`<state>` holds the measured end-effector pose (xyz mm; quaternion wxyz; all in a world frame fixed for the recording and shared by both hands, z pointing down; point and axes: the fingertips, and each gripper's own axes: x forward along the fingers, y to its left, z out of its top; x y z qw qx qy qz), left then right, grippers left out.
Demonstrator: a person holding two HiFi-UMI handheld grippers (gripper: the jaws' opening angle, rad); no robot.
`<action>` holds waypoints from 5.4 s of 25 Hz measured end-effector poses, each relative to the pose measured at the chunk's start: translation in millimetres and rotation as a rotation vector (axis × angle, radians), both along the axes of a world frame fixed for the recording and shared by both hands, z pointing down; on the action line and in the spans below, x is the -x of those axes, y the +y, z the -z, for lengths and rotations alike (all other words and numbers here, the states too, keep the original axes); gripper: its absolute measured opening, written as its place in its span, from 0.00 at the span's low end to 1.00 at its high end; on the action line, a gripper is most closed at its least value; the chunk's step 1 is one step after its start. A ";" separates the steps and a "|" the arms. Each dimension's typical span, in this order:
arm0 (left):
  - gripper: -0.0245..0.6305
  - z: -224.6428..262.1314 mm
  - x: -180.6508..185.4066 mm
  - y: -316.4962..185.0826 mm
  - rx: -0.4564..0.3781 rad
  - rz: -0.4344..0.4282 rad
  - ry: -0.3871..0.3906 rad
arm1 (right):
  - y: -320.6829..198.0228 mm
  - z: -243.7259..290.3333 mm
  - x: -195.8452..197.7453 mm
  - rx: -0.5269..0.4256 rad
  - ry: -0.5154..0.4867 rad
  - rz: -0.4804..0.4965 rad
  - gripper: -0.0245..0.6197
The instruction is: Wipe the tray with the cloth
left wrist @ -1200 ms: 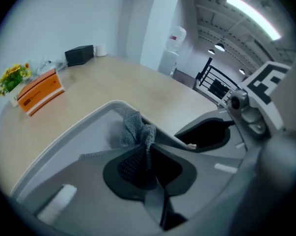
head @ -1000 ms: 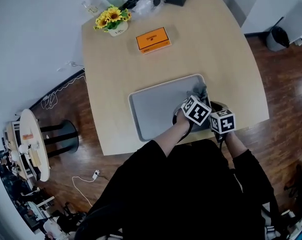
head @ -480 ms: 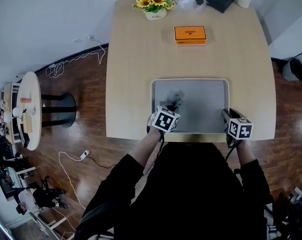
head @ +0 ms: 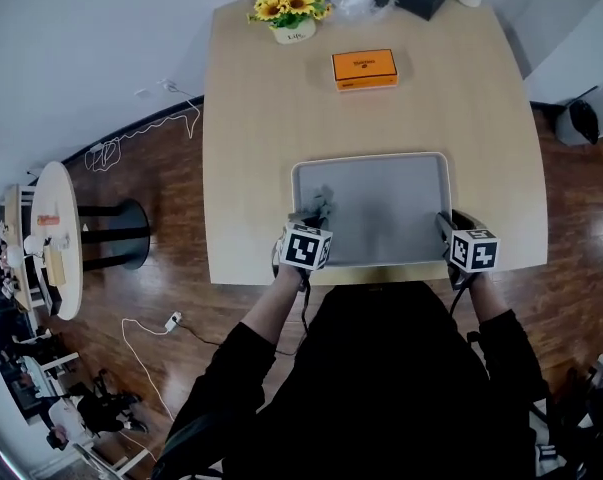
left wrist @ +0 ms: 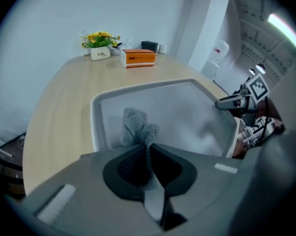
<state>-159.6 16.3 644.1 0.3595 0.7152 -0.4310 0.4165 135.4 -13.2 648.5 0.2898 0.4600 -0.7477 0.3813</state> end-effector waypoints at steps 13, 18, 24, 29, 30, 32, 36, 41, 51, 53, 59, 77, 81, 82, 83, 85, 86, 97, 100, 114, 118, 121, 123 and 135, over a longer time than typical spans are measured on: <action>0.04 10.0 -279.6 -46.4 -0.027 -0.533 0.152 | 2.8 2.1 3.1 -0.009 0.007 0.028 0.26; 0.05 9.6 -305.4 -43.8 -0.018 -0.671 0.103 | 7.0 4.9 -1.9 -0.010 0.073 0.096 0.23; 0.05 11.5 -235.2 -14.1 0.006 -0.526 0.139 | 9.4 2.8 -7.2 0.001 0.032 0.088 0.23; 0.05 -0.7 -94.1 26.9 0.056 -0.282 0.062 | 9.3 1.0 -11.4 -0.008 0.033 0.079 0.23; 0.05 -1.9 -64.5 33.6 0.060 -0.228 0.037 | 9.1 0.8 -11.6 -0.011 0.032 0.074 0.23; 0.05 -1.9 -13.5 44.6 0.067 -0.121 0.007 | 8.5 0.8 -10.3 -0.010 0.033 0.068 0.23; 0.05 -1.1 19.7 53.6 0.074 -0.006 0.011 | 6.5 -0.5 -5.7 0.004 0.035 0.063 0.23; 0.05 -4.6 -68.3 37.3 0.037 -0.212 0.043 | 7.0 -0.4 -5.0 0.041 0.025 0.030 0.23; 0.05 5.9 -294.1 31.4 0.216 -0.325 0.314 | 5.2 -2.7 -1.3 0.194 -0.006 0.049 0.20; 0.04 5.4 -304.8 36.5 0.230 -0.304 0.346 | 5.5 -2.6 -4.4 0.206 -0.038 0.038 0.19; 0.04 5.9 -275.8 46.8 0.153 -0.480 0.270 | 5.8 -4.2 -9.4 0.173 -0.029 0.059 0.20; 0.05 -1.8 -23.6 82.8 0.124 -0.083 0.069 | 7.4 -5.6 -5.0 0.167 -0.018 0.050 0.20; 0.05 -6.9 -120.2 77.0 0.110 -0.377 0.106 | 6.1 -4.6 -4.1 0.148 -0.016 0.044 0.20; 0.05 -4.3 -148.3 75.0 0.116 -0.431 0.137 | 6.9 -4.7 -3.9 0.145 -0.018 0.041 0.20; 0.05 -0.1 -176.9 72.9 0.121 -0.485 0.169 | 7.5 -4.9 -3.4 0.143 -0.022 0.038 0.20; 0.05 5.7 -230.7 70.9 0.124 -0.591 0.209 | 7.7 -5.3 -2.4 0.141 -0.033 0.035 0.20; 0.05 7.7 -254.9 70.6 0.117 -0.640 0.219 | 7.6 -5.3 -2.1 0.142 -0.038 0.034 0.20; 0.05 0.8 -261.1 19.3 0.136 -0.910 0.141 | 6.3 -2.9 -4.3 0.114 -0.075 0.028 0.20; 0.05 0.6 -246.8 -50.5 0.019 -0.826 0.066 | 7.1 -2.9 -3.3 0.115 -0.093 0.032 0.20; 0.05 4.3 -263.1 -89.7 -0.108 -0.739 0.037 | 8.5 -1.0 -7.5 0.135 -0.105 0.061 0.21; 0.05 3.6 -260.3 -12.0 -0.040 -0.869 0.081 | 7.5 -1.6 -8.9 0.136 -0.096 0.059 0.21; 0.05 1.5 -249.5 48.6 0.000 -0.963 0.107 | 7.3 -1.9 -9.3 0.139 -0.091 0.050 0.21; 0.05 3.0 -241.7 77.0 0.014 -0.992 0.148 | 6.9 -2.6 -8.9 0.140 -0.087 0.040 0.21; 0.05 0.1 -203.0 -49.8 -0.094 -0.900 0.062 | 8.3 -1.4 -3.0 0.137 -0.106 -0.002 0.21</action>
